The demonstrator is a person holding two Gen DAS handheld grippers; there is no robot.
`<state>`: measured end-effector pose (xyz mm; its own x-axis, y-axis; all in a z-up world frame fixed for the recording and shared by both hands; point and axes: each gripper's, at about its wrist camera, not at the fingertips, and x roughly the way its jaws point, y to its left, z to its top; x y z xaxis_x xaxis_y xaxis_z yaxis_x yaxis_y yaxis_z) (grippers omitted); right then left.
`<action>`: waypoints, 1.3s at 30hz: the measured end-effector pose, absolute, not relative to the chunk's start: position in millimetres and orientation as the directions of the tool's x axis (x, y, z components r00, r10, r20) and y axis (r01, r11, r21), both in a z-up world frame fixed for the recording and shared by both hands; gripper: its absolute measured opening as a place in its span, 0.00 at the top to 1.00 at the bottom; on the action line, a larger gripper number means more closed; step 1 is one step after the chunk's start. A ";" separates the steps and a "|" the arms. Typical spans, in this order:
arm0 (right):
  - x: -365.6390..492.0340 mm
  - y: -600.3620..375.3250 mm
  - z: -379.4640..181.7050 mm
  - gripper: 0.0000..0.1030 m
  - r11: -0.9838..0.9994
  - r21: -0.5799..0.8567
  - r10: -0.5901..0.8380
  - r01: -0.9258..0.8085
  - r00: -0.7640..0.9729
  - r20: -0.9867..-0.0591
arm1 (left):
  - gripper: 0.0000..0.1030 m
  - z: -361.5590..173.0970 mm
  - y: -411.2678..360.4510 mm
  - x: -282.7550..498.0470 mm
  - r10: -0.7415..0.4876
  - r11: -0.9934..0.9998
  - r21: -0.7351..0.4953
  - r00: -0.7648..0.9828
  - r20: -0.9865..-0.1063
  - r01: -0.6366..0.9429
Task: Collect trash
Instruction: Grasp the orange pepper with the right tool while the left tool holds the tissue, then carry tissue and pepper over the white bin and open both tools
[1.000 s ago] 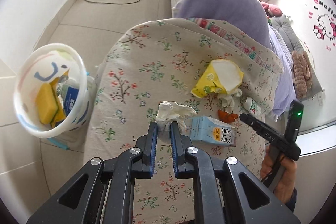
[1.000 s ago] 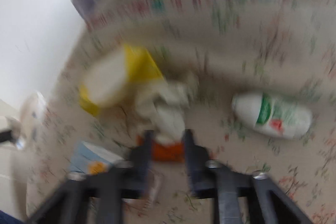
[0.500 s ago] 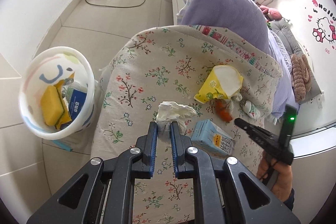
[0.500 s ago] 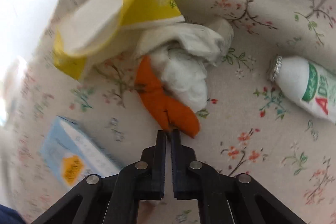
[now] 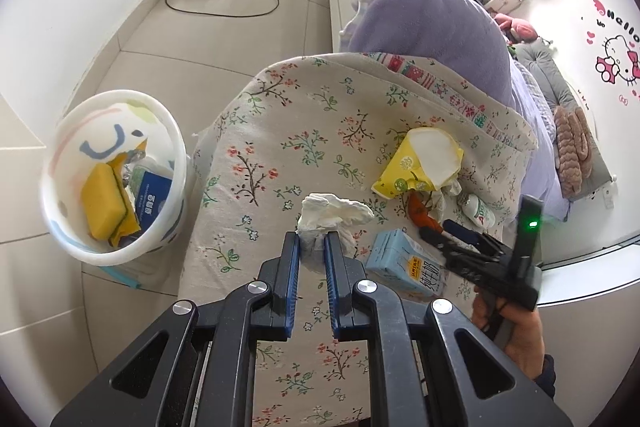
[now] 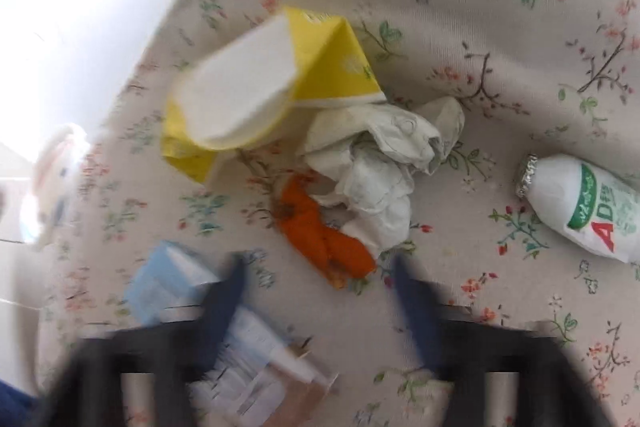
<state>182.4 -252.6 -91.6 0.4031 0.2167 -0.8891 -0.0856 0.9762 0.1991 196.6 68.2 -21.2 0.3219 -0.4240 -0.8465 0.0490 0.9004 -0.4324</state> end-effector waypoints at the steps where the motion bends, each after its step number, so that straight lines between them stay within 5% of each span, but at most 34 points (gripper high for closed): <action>1: 184.8 -251.0 -95.3 0.30 0.978 0.190 0.210 -0.087 0.398 -0.893 | 0.87 -21.6 68.9 197.0 -0.423 0.901 -0.431 0.322 -0.847 0.048; 4: 191.3 -235.3 -106.3 0.35 0.985 0.120 0.160 -0.126 0.381 -0.911 | 0.87 -23.6 71.5 198.8 -0.419 0.902 -0.430 0.320 -0.850 0.039; 7: 193.2 -221.0 -114.1 0.80 0.987 0.006 0.069 -0.159 0.389 -0.919 | 0.87 -22.3 77.1 199.2 -0.427 0.897 -0.441 0.323 -0.844 0.034; 9: 192.1 -219.9 -108.1 0.86 0.986 0.040 0.097 -0.160 0.370 -0.924 | 0.87 -19.0 83.7 199.6 -0.429 0.894 -0.447 0.337 -0.838 0.028; 18: 155.0 -220.6 -36.9 0.87 0.958 0.169 0.260 -0.231 0.461 -0.848 | 0.87 -15.1 125.9 204.3 -0.441 0.872 -0.488 0.372 -0.817 -0.038; 34: 171.2 -124.0 -46.6 0.87 0.833 0.430 0.542 -0.349 0.354 -0.762 | 0.87 -56.4 237.2 234.0 -0.383 0.805 -0.502 0.368 -0.847 -0.317; 37: 175.5 -91.1 -52.1 0.87 0.812 0.451 0.567 -0.370 0.318 -0.760 | 0.80 -62.6 246.6 237.0 -0.381 0.781 -0.511 0.375 -0.845 -0.359; 39: 179.1 -72.6 -53.3 0.87 0.801 0.461 0.581 -0.382 0.306 -0.754 | 0.56 -64.2 252.3 235.9 -0.406 0.746 -0.544 0.385 -0.829 -0.383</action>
